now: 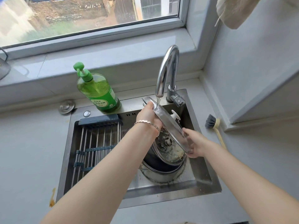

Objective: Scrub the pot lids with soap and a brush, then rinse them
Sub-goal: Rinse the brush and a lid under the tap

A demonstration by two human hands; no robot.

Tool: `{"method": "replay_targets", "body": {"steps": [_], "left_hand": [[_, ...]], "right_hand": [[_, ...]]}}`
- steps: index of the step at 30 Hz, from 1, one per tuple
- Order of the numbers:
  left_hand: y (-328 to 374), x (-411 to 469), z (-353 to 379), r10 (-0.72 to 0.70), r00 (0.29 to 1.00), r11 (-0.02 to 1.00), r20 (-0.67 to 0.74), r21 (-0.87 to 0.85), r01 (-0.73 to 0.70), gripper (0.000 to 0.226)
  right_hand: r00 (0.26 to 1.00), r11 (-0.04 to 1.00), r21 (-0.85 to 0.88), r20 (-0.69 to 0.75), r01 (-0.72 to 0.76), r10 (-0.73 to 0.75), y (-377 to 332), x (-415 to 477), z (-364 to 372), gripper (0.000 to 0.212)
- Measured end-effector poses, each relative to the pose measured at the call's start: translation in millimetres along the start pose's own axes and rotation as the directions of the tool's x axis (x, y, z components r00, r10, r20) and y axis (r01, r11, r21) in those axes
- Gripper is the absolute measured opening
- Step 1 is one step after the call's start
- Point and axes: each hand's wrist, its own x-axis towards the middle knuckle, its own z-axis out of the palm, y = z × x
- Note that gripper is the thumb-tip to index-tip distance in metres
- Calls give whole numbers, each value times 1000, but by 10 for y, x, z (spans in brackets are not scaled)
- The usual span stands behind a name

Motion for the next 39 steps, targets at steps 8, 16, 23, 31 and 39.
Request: {"method": "replay_targets", "body": {"steps": [8,16,23,31,39], "left_hand": [[301,-180,-498,-28,1000,991,7,129,26,29],[642,-221,-1207,-26,980,989,-197,139,54,30],[515,-166,-1502,-83,950,947,-300,273,169,17],[119,-19,-1421,-10,960,774,-280,606,185,6],[-144,-97,-1211,55,998,544,-20,839,-13,25]], "right_hand": [[999,994,106,36,1,-4,30,250,167,40],[963,964,-96,-88,247,-255,-131,199,627,54],[864,766,-511,-84,390,-496,-271,105,718,52],[914,824,-501,-142,264,-379,495,228,53,65],[957,864,-495,-194,95,-217,779,300,-147,69]]}}
